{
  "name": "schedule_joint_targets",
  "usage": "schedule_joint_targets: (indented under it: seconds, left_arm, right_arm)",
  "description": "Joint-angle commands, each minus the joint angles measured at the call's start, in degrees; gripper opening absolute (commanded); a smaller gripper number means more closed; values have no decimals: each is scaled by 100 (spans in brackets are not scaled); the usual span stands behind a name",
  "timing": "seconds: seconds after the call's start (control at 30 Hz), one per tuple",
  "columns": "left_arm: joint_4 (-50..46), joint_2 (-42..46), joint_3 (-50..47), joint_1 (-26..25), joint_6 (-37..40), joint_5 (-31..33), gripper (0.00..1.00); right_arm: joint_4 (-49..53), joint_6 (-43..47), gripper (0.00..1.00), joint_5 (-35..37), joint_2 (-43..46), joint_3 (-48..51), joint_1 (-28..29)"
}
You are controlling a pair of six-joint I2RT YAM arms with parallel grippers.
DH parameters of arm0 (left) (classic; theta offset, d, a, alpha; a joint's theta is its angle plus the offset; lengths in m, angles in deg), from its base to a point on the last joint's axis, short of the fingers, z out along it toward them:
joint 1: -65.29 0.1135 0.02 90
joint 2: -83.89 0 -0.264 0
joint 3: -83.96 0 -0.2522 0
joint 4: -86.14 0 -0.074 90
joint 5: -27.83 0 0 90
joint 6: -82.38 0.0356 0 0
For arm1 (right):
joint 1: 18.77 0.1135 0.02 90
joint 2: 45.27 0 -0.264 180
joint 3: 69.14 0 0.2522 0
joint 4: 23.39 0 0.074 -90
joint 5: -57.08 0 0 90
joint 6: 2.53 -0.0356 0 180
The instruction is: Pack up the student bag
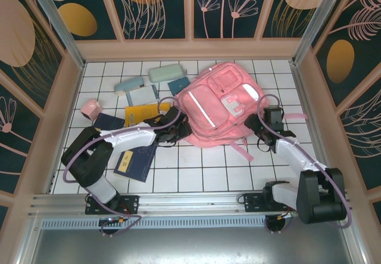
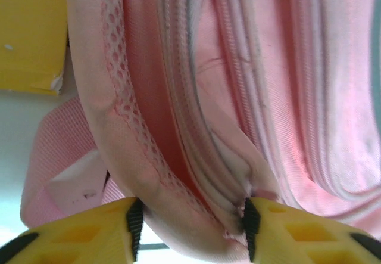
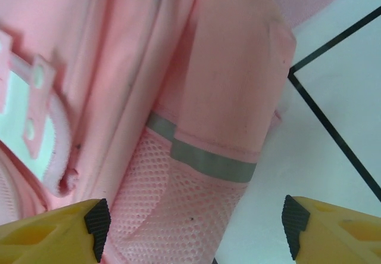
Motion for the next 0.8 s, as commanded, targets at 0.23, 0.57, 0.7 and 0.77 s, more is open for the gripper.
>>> schedule_joint_targets:
  seconds: [0.23,0.57,0.7,0.77]
  left_arm:
    - [-545,-709,747,507,943,922,24]
    - [-832,-104,880,373,1465,976,52]
    - [-697,-29,950,-122,1575,1059,55]
    - [-546,-74,959,-317,1491,991,54]
  right_arm:
    - [-426,-418,26,-787,-149,414,262]
    - [-1433,-993,51,-1082,251,931,513]
    - [-1718,-1241,60,-1314,188,980,336]
    - [-1874,-1309,60,-1500,71,1005,207]
